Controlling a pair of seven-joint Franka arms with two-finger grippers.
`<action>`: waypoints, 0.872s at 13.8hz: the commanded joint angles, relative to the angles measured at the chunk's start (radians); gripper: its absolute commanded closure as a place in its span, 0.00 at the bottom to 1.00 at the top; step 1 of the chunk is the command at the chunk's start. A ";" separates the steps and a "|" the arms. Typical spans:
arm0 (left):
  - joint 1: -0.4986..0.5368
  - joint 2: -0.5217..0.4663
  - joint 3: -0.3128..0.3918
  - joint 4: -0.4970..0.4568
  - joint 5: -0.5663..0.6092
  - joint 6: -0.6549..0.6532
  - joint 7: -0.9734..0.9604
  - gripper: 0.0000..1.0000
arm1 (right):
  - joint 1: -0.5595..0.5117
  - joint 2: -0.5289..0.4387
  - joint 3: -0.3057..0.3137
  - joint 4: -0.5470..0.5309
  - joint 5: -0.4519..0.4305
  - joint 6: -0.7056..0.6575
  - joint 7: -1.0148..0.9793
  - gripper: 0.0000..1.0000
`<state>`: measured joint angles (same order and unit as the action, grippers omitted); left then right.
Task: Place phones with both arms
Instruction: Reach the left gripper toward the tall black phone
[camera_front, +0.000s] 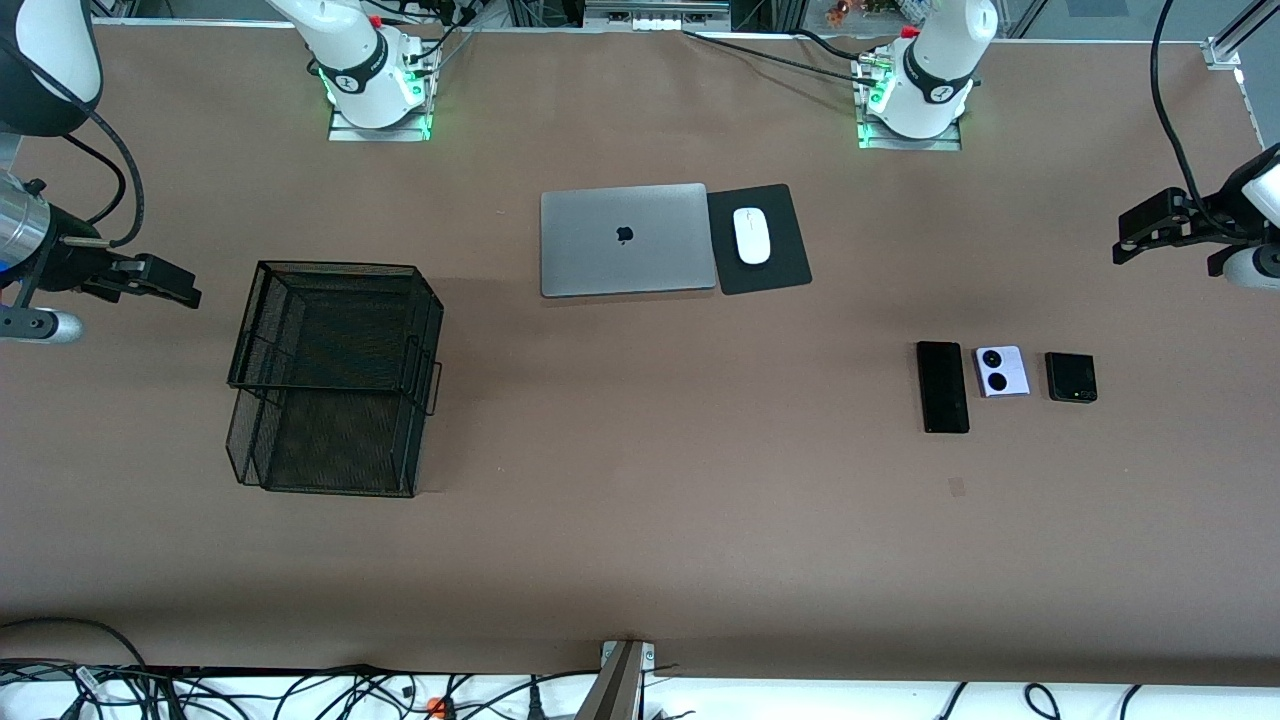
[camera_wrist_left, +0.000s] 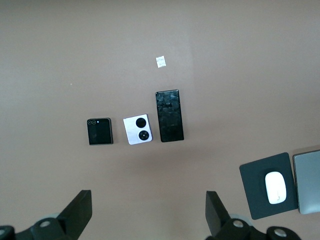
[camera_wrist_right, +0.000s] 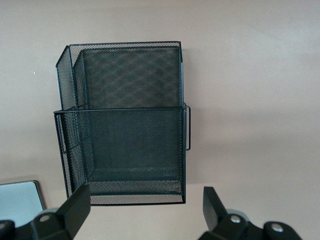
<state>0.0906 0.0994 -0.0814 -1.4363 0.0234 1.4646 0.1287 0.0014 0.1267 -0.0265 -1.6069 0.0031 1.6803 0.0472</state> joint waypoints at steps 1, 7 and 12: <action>0.008 -0.003 -0.001 -0.006 -0.028 -0.027 0.009 0.00 | 0.000 0.011 -0.001 0.028 0.014 -0.022 -0.009 0.00; 0.008 0.106 -0.001 -0.128 -0.022 0.138 0.025 0.00 | 0.000 0.011 -0.001 0.028 0.014 -0.021 -0.010 0.00; 0.006 0.180 -0.003 -0.344 -0.022 0.497 0.023 0.00 | -0.003 0.016 -0.001 0.028 0.014 -0.021 -0.012 0.00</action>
<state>0.0910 0.2769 -0.0822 -1.7218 0.0233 1.8793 0.1295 0.0014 0.1308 -0.0266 -1.6066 0.0032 1.6801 0.0472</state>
